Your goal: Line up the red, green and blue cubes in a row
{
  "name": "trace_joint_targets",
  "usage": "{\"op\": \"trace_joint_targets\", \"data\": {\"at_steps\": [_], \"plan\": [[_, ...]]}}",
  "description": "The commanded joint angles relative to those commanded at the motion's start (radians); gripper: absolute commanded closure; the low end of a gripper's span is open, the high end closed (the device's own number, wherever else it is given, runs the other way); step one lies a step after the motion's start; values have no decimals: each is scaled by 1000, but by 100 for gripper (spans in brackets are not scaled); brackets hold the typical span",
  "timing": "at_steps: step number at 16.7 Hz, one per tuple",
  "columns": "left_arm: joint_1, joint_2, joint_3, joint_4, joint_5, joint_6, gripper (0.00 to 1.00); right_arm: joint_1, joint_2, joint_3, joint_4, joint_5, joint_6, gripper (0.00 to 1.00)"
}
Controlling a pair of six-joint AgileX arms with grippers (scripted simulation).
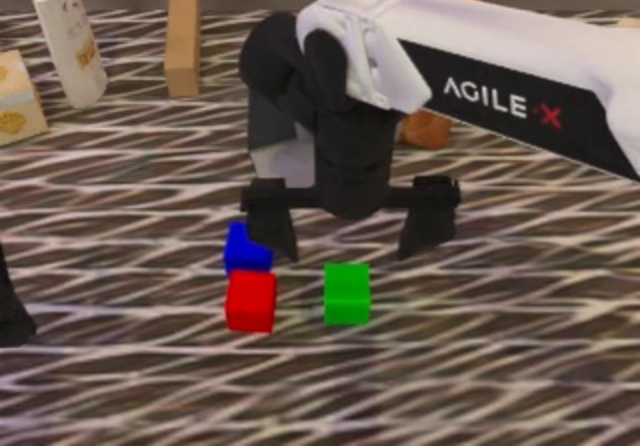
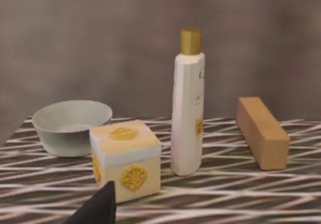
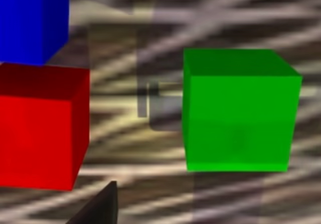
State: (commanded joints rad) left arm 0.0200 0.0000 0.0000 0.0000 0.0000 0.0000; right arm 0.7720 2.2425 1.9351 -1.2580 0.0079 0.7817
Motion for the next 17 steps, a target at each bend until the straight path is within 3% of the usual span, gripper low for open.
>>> {"op": "trace_joint_targets", "data": {"at_steps": [7,12,17], "plan": [[-10,24,24,-17,2,-6,0,-16,-29,-23,14,11,-17,0],[-77,242,238,-154,4,-55,0,-110,-285,-223,145,78,-132,0],[-181,686,587,-389,2,-136,0,-273,-771,-599,368,142,-308,0]]}}
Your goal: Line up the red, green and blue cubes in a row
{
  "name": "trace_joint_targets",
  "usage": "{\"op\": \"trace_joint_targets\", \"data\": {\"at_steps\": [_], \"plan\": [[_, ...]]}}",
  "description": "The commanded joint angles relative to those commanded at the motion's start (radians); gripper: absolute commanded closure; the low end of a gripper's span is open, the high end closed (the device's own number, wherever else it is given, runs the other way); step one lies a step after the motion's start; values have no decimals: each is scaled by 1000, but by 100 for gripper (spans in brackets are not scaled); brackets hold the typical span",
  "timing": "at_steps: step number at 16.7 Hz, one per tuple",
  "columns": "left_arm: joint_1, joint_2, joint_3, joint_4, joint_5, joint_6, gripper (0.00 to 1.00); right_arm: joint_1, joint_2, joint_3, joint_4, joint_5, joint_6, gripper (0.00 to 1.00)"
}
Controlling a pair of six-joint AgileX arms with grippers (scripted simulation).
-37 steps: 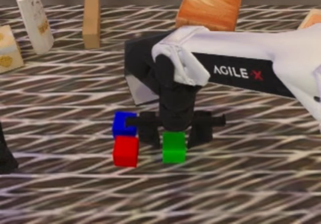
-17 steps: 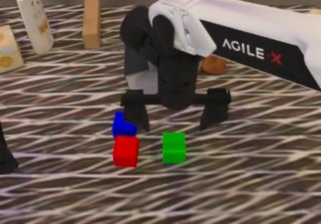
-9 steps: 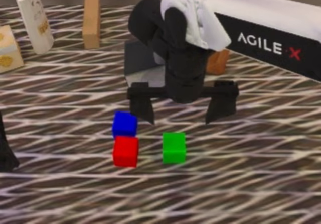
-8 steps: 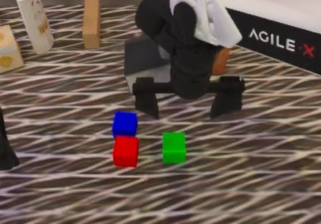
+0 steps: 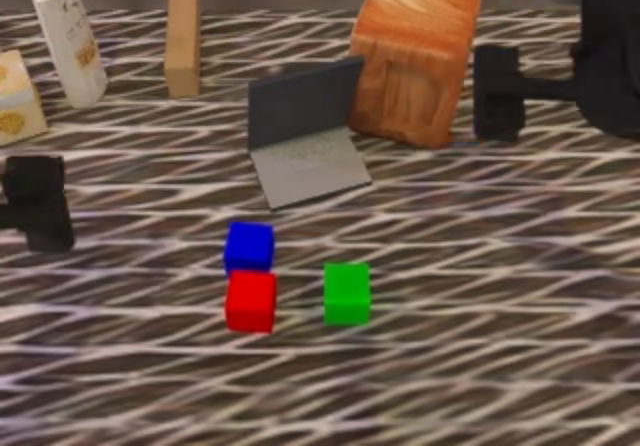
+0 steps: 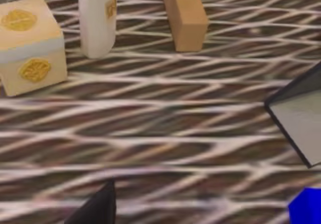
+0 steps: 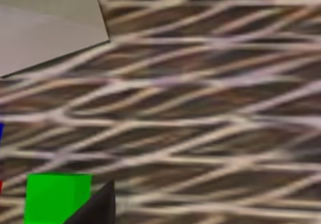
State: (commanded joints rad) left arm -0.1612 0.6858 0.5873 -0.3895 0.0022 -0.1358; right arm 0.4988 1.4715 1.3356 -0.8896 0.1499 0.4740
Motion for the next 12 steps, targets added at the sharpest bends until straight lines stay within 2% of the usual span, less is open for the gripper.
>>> {"op": "trace_joint_targets", "data": {"at_steps": [3,6,9,12], "plan": [[-71,332,226,-166,1,-54,0,-113,-340,-289,158,16,-118,0],[-143,655,445,-332,4,-107,0,-225,-674,-590,325,12,-232,0],[-208,921,644,-476,7,-155,0,-320,-961,-858,487,-14,-326,0],[-266,1138,828,-596,7,-196,0,-394,-1178,-1070,641,-56,-398,0]]}}
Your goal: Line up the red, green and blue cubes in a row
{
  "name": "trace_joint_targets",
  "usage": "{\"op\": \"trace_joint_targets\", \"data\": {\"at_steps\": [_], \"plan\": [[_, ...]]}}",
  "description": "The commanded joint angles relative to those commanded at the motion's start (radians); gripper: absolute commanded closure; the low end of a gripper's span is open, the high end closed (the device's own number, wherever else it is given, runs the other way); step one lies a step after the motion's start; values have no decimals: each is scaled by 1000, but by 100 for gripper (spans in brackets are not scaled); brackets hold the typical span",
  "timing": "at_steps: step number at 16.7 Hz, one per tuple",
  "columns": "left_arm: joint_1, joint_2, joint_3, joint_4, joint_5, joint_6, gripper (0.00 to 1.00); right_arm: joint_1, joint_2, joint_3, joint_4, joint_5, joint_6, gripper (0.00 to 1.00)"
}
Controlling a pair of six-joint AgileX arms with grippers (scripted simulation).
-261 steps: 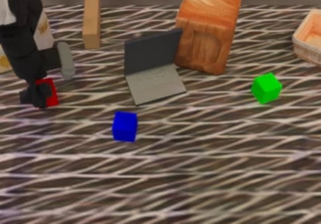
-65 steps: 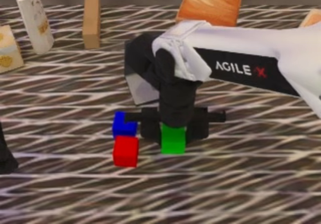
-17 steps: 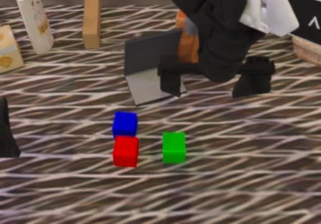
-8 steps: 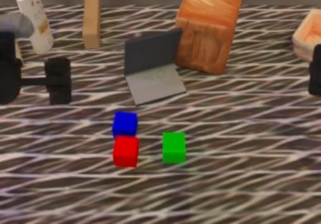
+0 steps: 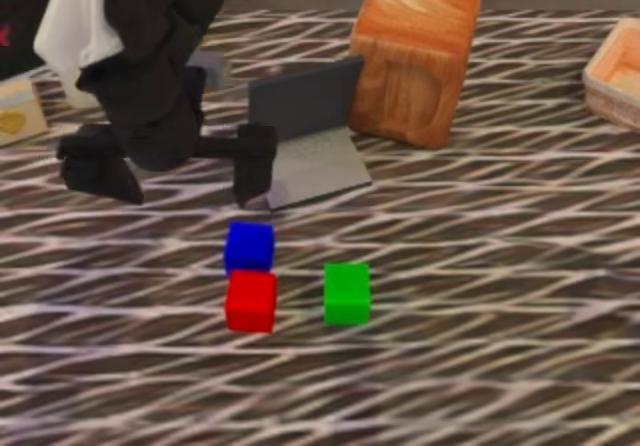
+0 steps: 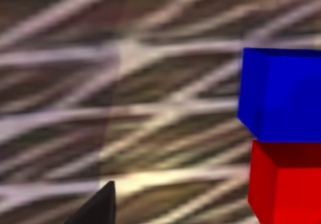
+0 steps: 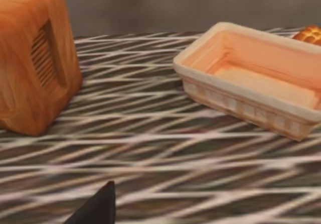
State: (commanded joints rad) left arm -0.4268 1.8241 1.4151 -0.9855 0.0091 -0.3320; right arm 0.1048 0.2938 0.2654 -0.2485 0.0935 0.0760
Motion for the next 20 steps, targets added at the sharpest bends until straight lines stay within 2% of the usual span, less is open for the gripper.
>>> {"op": "trace_joint_targets", "data": {"at_steps": [4,7,15,20], "plan": [[-54,212,187,-107,-4,-40,0,-67,-195,-191,170,-61,-58,0],[-75,289,262,-146,-6,-57,0,-92,-283,-258,240,-90,-75,0],[-75,306,260,-133,-7,-57,0,-95,-294,-265,248,-94,-76,0],[-75,368,151,48,-6,-56,0,-95,-294,-265,248,-94,-76,0]]}}
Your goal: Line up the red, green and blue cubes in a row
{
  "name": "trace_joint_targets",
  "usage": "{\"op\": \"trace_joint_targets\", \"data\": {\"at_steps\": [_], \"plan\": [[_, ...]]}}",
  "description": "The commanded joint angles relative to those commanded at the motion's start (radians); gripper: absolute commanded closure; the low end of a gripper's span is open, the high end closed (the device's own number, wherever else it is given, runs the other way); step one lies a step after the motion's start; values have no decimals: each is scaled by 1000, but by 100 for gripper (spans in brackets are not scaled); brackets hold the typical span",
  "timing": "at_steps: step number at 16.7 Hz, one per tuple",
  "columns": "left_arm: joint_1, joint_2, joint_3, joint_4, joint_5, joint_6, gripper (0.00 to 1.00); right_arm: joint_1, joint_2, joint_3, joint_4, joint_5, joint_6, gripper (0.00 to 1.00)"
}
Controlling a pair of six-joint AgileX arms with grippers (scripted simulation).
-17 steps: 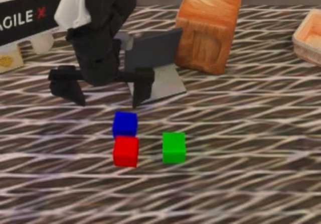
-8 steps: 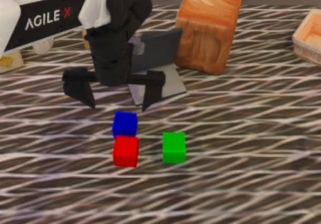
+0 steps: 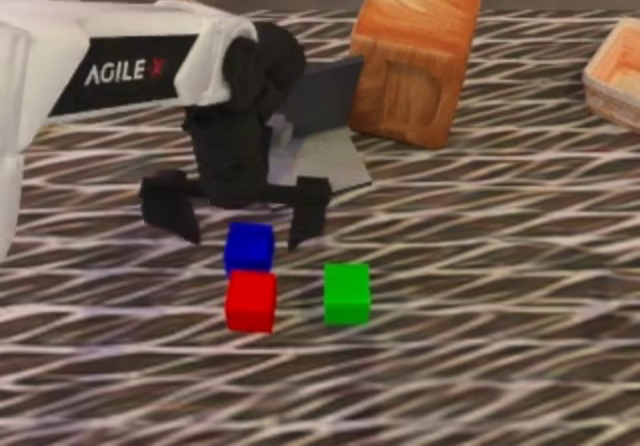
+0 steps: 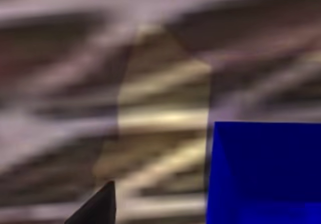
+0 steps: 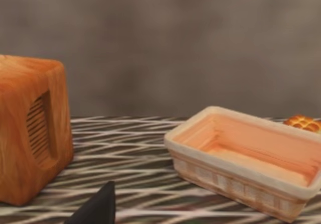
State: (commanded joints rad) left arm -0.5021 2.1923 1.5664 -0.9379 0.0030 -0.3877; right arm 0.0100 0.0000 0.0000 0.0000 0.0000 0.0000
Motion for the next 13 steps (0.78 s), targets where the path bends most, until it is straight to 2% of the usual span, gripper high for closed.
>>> {"op": "trace_joint_targets", "data": {"at_steps": [3,7,13], "plan": [[0,30,-47,71,0,0,0,0,0,0,0,0,0,0],[-1,31,-49,73,0,0,0,0,0,0,0,0,0,0],[-1,31,-49,73,0,0,45,0,0,0,0,0,0,0]]}}
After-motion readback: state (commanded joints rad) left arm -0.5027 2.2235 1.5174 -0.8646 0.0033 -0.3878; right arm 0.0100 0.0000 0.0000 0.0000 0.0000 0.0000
